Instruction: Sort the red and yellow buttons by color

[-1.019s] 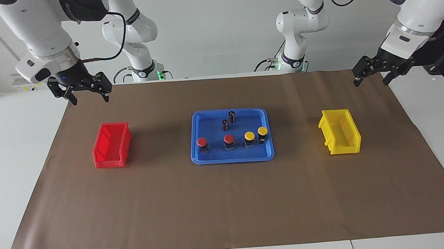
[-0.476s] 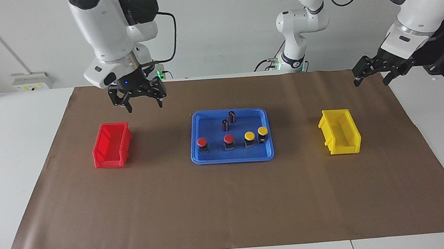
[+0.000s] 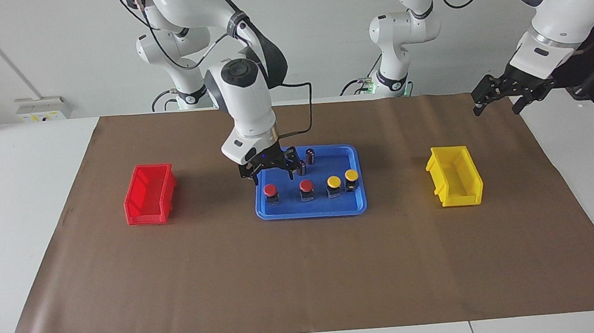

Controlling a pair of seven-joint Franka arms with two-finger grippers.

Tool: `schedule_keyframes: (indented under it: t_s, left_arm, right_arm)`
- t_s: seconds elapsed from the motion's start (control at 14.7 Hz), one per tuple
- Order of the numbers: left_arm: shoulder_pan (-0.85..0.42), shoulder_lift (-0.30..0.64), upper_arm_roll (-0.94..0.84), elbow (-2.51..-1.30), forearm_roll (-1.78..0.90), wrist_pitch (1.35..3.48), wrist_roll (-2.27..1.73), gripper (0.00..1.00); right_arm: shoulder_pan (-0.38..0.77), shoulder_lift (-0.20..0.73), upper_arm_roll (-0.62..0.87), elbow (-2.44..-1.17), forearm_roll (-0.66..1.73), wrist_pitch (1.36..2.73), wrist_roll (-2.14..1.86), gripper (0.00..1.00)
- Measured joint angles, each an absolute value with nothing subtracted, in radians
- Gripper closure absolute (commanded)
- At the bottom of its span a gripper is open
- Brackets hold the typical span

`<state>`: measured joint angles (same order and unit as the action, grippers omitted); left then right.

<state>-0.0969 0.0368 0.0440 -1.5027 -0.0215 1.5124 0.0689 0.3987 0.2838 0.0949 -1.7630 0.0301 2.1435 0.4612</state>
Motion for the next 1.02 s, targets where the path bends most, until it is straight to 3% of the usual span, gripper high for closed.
schedule_keyframes:
  t_s: [0.27,0.82,1.02]
  left_arm:
    - [-0.097,0.037,0.044,-1.503,-0.021,1.512,0.069,0.00]
    - [-0.098,0.037,0.043,-1.503,-0.021,1.512,0.069,0.00]
    - [-0.098,0.037,0.043,-1.503,-0.021,1.512,0.069,0.00]
  right_arm:
    - [0.403,0.282,0.093,-1.815,0.029,2.173,0.460,0.11]
    - [0.402,0.275,0.090,-1.921,-0.025,2.270,0.460,0.18]
    - [0.402,0.278,0.091,-1.944,-0.028,2.302,0.460,0.34]
